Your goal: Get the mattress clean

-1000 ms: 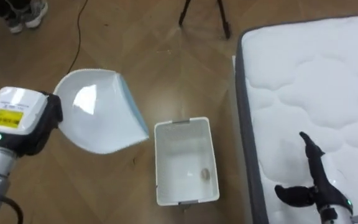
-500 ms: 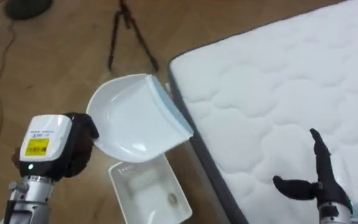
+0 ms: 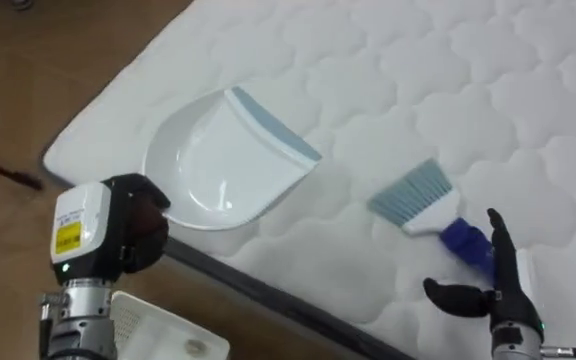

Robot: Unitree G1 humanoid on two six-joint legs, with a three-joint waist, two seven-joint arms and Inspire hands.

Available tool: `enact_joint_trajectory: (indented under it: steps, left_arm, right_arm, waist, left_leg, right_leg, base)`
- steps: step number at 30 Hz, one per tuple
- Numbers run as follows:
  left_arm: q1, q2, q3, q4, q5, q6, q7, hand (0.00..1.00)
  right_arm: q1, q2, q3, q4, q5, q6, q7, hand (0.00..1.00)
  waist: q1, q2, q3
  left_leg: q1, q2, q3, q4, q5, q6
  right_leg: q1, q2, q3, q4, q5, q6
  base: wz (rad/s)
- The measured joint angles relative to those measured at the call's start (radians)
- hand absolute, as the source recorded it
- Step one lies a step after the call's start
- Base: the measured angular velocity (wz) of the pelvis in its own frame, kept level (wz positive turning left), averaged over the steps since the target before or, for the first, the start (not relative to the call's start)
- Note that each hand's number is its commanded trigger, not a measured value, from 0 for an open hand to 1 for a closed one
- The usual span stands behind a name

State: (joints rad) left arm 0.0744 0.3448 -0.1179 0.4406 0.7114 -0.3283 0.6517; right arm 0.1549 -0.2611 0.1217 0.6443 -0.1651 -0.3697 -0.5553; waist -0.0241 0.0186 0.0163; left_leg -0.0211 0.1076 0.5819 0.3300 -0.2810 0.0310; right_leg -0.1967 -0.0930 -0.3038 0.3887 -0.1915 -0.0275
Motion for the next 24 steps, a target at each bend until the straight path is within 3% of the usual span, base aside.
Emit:
enact_joint_trajectory:
  steps: [2, 4, 6, 7, 8, 9, 10, 11, 14, 18, 21, 24]
  left_arm:
    - [0.017, -0.019, 0.001, 0.000, -0.003, 0.001, 0.000, 1.00]
    - [0.041, -0.034, 0.002, -0.003, -0.004, 0.001, -0.001, 1.00]
    - [0.086, -0.044, 0.014, -0.003, -0.025, 0.000, -0.008, 1.00]
    - [0.098, -0.052, 0.022, -0.003, -0.033, 0.000, -0.010, 1.00]
    - [0.116, -0.069, 0.044, -0.003, -0.035, -0.001, -0.016, 0.75]
    - [0.127, -0.078, 0.051, -0.003, -0.035, -0.002, -0.016, 0.65]
    - [0.128, -0.083, 0.053, -0.003, -0.035, -0.004, -0.016, 0.00]
    - [0.128, -0.090, 0.054, -0.005, -0.035, -0.006, -0.016, 0.00]
    - [0.128, -0.092, 0.059, -0.011, -0.035, -0.010, -0.016, 0.00]
    - [0.140, -0.091, 0.046, -0.010, -0.051, -0.019, -0.016, 0.00]
    - [0.142, -0.091, 0.033, -0.008, -0.094, -0.019, -0.042, 0.00]
    - [0.142, -0.089, 0.035, -0.008, -0.112, -0.019, -0.057, 0.00]
  right_arm:
    - [0.007, 0.000, -0.011, -0.018, -0.016, -0.012, 0.006, 0.00]
    - [0.006, 0.000, -0.037, -0.028, -0.041, -0.016, 0.015, 0.00]
    - [0.003, 0.001, -0.043, -0.037, -0.046, -0.017, 0.025, 0.00]
    - [0.004, 0.000, -0.044, -0.038, -0.046, -0.017, 0.033, 0.00]
    - [0.010, 0.000, -0.044, -0.042, -0.045, -0.017, 0.045, 0.00]
    - [0.021, -0.002, -0.047, -0.047, -0.045, -0.015, 0.053, 0.00]
    - [0.023, -0.004, -0.048, -0.052, -0.045, -0.012, 0.056, 0.00]
    - [0.024, -0.007, -0.048, -0.059, -0.045, -0.007, 0.063, 0.00]
    - [0.028, 0.002, -0.046, -0.071, -0.050, -0.007, 0.090, 0.00]
    - [0.062, 0.002, -0.058, -0.071, -0.033, -0.007, 0.068, 0.00]
    - [0.080, 0.002, -0.059, -0.071, -0.015, -0.007, 0.056, 0.00]
    - [0.082, 0.003, -0.059, -0.070, -0.015, -0.007, 0.054, 0.00]
  waist:
    - [0.001, 0.002, -0.0014]
    - [0.005, 0.007, -0.0052]
    - [0.030, 0.014, -0.0128]
    - [0.038, 0.017, -0.0149]
    - [0.052, 0.014, -0.0156]
    - [0.056, 0.009, -0.0195]
    - [0.056, 0.009, -0.0196]
    - [0.058, 0.011, -0.0208]
    - [0.058, 0.002, -0.0296]
    - [0.051, -0.015, -0.0202]
    - [0.048, -0.002, -0.0085]
    - [0.036, 0.008, -0.0038]
  left_leg:
    - [0.016, 0.004, -0.014, 0.003, 0.003, -0.007]
    - [0.029, -0.001, -0.074, 0.003, 0.003, -0.011]
    - [0.044, -0.032, -0.295, 0.017, 0.004, -0.012]
    - [0.048, -0.040, -0.351, 0.023, 0.005, -0.014]
    - [0.049, -0.057, -0.449, 0.046, 0.007, -0.019]
    - [0.048, -0.077, -0.519, 0.030, 0.010, -0.027]
    - [0.047, -0.083, -0.543, 0.006, 0.013, -0.030]
    - [0.043, -0.085, -0.573, -0.050, 0.022, -0.043]
    - [0.075, -0.087, -0.558, -0.110, 0.024, -0.043]
    - [0.094, -0.079, -0.531, -0.128, 0.025, -0.042]
    - [0.103, -0.077, -0.529, -0.138, 0.024, -0.040]
    - [0.099, -0.079, -0.529, -0.142, 0.024, -0.038]
  right_leg:
    - [-0.002, 0.017, 0.036, -0.010, 0.006, -0.009]
    - [-0.004, 0.039, 0.087, -0.012, 0.010, -0.018]
    - [0.007, 0.086, 0.204, -0.013, 0.019, -0.029]
    - [0.010, 0.098, 0.233, -0.014, 0.023, -0.032]
    - [0.017, 0.110, 0.280, -0.011, 0.026, -0.034]
    - [0.016, 0.118, 0.318, -0.008, 0.030, -0.032]
    - [0.016, 0.122, 0.335, -0.005, 0.031, -0.031]
    - [0.012, 0.137, 0.365, -0.002, 0.035, -0.026]
    - [0.008, 0.163, 0.401, -0.005, 0.048, -0.018]
    - [0.026, 0.173, 0.416, -0.042, 0.074, -0.019]
    - [0.039, 0.174, 0.417, -0.064, 0.080, -0.015]
    - [0.029, 0.174, 0.419, -0.063, 0.076, -0.013]
  base:
    - [-0.72]
    - [-0.82]
    - [-1.29]
    - [-1.42]
    - [-1.19]
    - [-1.02]
    - [-0.91]
    - [-0.93]
    - [-0.66]
    - [-0.20]
    - [-0.02]
    - [0.00]
